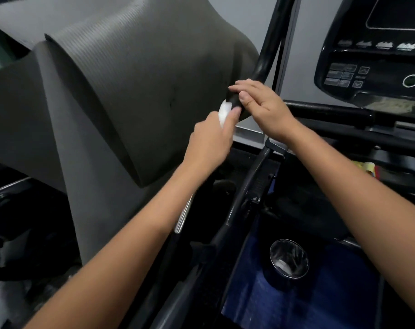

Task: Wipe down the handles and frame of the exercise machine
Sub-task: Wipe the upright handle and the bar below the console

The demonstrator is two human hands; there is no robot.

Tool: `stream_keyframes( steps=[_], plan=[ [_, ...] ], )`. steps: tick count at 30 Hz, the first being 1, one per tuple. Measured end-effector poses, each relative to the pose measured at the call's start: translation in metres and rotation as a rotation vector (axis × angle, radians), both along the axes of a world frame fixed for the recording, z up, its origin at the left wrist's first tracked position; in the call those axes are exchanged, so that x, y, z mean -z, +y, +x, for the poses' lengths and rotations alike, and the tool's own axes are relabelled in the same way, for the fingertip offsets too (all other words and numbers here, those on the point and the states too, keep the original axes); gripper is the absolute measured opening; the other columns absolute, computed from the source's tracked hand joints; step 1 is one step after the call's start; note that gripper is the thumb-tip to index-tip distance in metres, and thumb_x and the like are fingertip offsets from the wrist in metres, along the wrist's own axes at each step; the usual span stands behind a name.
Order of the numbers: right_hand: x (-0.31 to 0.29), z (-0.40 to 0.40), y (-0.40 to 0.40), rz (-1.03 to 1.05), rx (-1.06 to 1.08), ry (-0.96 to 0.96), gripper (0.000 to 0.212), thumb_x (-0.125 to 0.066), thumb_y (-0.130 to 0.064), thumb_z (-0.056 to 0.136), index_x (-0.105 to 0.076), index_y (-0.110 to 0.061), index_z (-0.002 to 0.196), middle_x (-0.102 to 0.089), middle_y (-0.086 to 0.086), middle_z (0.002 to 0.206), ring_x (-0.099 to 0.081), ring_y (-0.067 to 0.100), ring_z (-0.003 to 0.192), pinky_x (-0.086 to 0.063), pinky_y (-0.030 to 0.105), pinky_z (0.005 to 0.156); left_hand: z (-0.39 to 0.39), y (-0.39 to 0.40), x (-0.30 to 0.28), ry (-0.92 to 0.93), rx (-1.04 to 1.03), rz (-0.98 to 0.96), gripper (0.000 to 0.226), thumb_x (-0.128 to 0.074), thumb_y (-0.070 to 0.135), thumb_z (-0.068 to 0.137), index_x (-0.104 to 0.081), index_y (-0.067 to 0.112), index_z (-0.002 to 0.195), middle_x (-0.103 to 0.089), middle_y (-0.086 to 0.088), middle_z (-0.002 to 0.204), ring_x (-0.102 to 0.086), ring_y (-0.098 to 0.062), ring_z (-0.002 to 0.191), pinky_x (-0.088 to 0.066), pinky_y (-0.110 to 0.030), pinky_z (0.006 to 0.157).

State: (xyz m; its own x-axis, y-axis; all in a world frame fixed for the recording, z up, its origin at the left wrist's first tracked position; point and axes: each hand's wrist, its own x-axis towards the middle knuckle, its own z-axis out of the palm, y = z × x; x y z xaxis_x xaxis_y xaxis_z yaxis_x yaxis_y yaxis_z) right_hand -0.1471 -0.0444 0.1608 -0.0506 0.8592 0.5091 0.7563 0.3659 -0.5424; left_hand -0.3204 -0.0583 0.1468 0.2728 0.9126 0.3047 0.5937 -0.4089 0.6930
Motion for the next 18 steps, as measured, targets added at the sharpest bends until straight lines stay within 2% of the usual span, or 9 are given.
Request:
stream_keyframes(
  steps=[1,3,7,9,12,14,16,18],
  plan=[
    [0.003,0.000,0.000,-0.007,0.001,0.024,0.038,-0.041,-0.029,0.106,-0.057,-0.019,0.140,-0.048,-0.001,0.149,-0.033,0.008,0.142,-0.017,0.012,0.113,-0.003,-0.009,0.012,0.085,-0.077,0.114,0.055,-0.036,0.061,0.101,-0.056,0.012,0.115,-0.072,-0.008,0.095,-0.069,-0.028,0.081,-0.053,-0.038,0.076],
    [0.008,-0.003,-0.001,-0.029,-0.003,0.101,0.039,-0.041,-0.029,0.107,-0.053,-0.021,0.143,-0.043,-0.004,0.154,-0.025,0.008,0.147,-0.013,0.016,0.115,-0.007,-0.029,0.034,0.265,-0.196,0.362,0.052,-0.042,0.049,0.103,-0.049,0.006,0.131,-0.067,-0.010,0.106,-0.067,-0.028,0.086,-0.049,-0.033,0.069],
    [0.007,-0.003,0.000,-0.062,-0.031,0.206,0.038,-0.042,-0.029,0.106,-0.055,-0.023,0.142,-0.045,-0.009,0.153,-0.023,0.004,0.148,-0.015,0.026,0.121,0.005,-0.027,0.034,0.445,-0.305,0.537,0.060,-0.057,0.038,0.100,-0.045,-0.006,0.139,-0.063,-0.013,0.106,-0.067,-0.022,0.082,-0.053,-0.031,0.066],
    [0.004,0.001,0.001,-0.086,-0.066,0.253,0.037,-0.042,-0.026,0.106,-0.056,-0.021,0.141,-0.047,-0.008,0.151,-0.026,0.004,0.147,-0.018,0.030,0.123,0.014,-0.019,0.017,0.502,-0.293,0.538,0.056,-0.055,0.040,0.101,-0.045,-0.002,0.137,-0.061,-0.011,0.107,-0.066,-0.020,0.084,-0.049,-0.026,0.066],
    [-0.003,0.009,0.001,-0.149,-0.113,0.341,0.037,-0.041,-0.025,0.107,-0.056,-0.019,0.140,-0.047,-0.008,0.151,-0.030,0.002,0.145,-0.022,0.025,0.121,0.028,-0.001,-0.008,0.577,-0.179,0.477,0.045,-0.043,0.044,0.105,-0.046,0.005,0.128,-0.060,-0.010,0.112,-0.067,-0.024,0.092,-0.036,-0.026,0.064],
    [-0.004,0.013,0.001,-0.160,-0.098,0.353,0.038,-0.040,-0.026,0.108,-0.055,-0.018,0.141,-0.043,-0.009,0.153,-0.032,0.002,0.144,-0.023,0.025,0.120,0.032,0.014,-0.026,0.528,-0.087,0.319,0.044,-0.041,0.046,0.106,-0.048,0.005,0.123,-0.062,-0.013,0.115,-0.064,-0.030,0.095,-0.034,-0.031,0.068],
    [-0.002,0.015,0.002,-0.157,-0.069,0.324,0.039,-0.040,-0.025,0.108,-0.053,-0.019,0.143,-0.038,-0.010,0.157,-0.027,0.003,0.147,-0.020,0.027,0.122,0.029,0.021,-0.038,0.404,-0.001,0.145,0.047,-0.040,0.048,0.105,-0.050,0.004,0.120,-0.062,-0.017,0.117,-0.058,-0.031,0.090,-0.035,-0.034,0.070],
    [0.001,0.017,0.004,-0.149,-0.059,0.299,0.039,-0.041,-0.024,0.107,-0.051,-0.019,0.145,-0.037,-0.010,0.157,-0.024,0.003,0.148,-0.018,0.028,0.123,0.025,0.017,-0.036,0.341,0.016,0.118,0.047,-0.040,0.048,0.105,-0.050,0.005,0.120,-0.063,-0.018,0.117,-0.058,-0.033,0.092,-0.036,-0.035,0.070]
  ],
)
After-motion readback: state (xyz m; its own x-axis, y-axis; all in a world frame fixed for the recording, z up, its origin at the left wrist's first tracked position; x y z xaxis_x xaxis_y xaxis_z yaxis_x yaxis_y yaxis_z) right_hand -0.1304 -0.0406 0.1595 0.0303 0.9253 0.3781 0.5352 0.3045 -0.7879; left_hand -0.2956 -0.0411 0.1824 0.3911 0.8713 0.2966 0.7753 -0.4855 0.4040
